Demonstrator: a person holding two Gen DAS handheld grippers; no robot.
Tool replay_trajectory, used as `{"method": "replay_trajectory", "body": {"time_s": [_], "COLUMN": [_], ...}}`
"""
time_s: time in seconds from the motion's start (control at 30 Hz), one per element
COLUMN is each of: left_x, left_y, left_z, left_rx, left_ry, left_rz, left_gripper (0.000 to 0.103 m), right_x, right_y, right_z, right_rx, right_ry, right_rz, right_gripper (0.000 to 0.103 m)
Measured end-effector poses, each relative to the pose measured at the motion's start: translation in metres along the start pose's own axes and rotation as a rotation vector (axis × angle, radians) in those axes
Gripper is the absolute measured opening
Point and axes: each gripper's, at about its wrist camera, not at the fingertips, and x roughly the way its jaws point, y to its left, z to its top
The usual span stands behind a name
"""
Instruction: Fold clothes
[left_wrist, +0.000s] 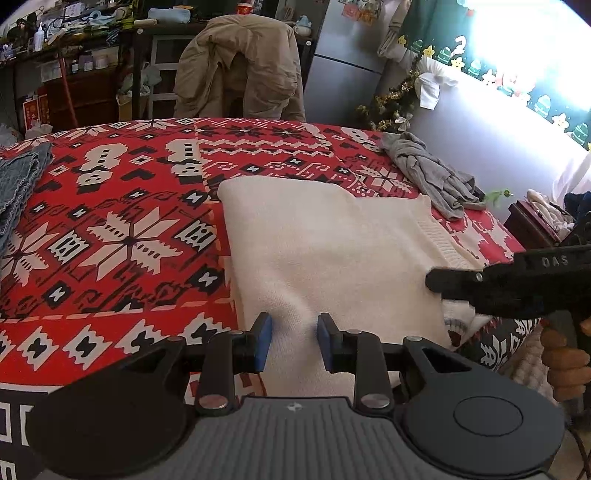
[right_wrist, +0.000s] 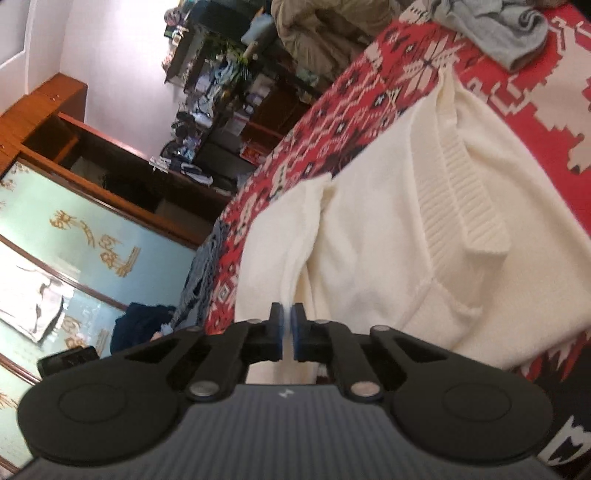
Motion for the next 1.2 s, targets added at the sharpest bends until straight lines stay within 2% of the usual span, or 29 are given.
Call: {"method": "replay_trajectory", "body": {"time_s": [0.07, 0.13, 0.17, 0.2, 0.3, 0.53, 0.63, 0.73, 0.87, 0.97, 1.0, 1.13, 1.17, 1.2], "left_x": [0.000, 0.000, 0.000, 0.000, 0.000, -0.005, -0.013, -0.018, -0.012, -0.008, -0.010, -0.018, -0.019, -0.013], "left_y": [0.000, 0.000, 0.000, 0.000, 0.000, -0.002, -0.003, -0.008, -0.010, -0.012, -0.011, -0.010, -0.009, -0.008], "left_z": [0.000, 0.000, 0.000, 0.000, 0.000, 0.002, 0.007, 0.007, -0.004, -0.011, -0.010, -0.001, 0.003, 0.009], "left_rx": [-0.001, 0.000, 0.002, 0.003, 0.008, -0.007, -0.024, -0.046, -0.033, -0.024, -0.029, -0.045, -0.051, -0.056], "left_ry": [0.000, 0.000, 0.001, 0.002, 0.003, 0.007, -0.028, -0.047, -0.024, -0.006, -0.008, -0.028, -0.042, -0.050], "left_rz": [0.001, 0.001, 0.002, 0.002, 0.005, 0.015, 0.033, -0.007, -0.025, -0.038, -0.038, -0.038, -0.044, -0.040], "left_gripper": [0.028, 0.028, 0.028, 0.029, 0.030, 0.029, 0.021, 0.021, 0.021, 0.021, 0.021, 0.019, 0.019, 0.019], "right_x": [0.004, 0.008, 0.009, 0.009, 0.004, -0.028, -0.031, -0.019, 0.006, 0.012, 0.010, -0.007, -0.010, -0.013], "right_y": [0.001, 0.001, 0.001, 0.001, 0.003, -0.006, 0.012, 0.035, 0.055, 0.056, 0.052, 0.044, 0.046, 0.050], "right_z": [-0.001, -0.006, -0.008, -0.009, -0.013, -0.014, -0.013, -0.016, -0.027, -0.038, -0.040, -0.033, -0.029, -0.024], "right_rx": [0.001, -0.017, -0.026, -0.036, -0.064, -0.019, -0.104, -0.195, -0.294, -0.371, -0.367, -0.303, -0.309, -0.320], "right_ry": [0.037, 0.069, 0.085, 0.086, 0.081, 0.021, -0.011, 0.007, 0.022, 0.056, 0.062, 0.042, 0.024, 0.003], "right_rz": [0.014, 0.001, -0.005, -0.008, -0.024, -0.079, -0.107, -0.100, -0.155, -0.225, -0.229, -0.214, -0.218, -0.224], "right_gripper": [0.017, 0.018, 0.018, 0.007, 0.005, 0.004, 0.007, 0.009, 0.010, 0.008, 0.002, 0.003, 0.010, 0.012]}}
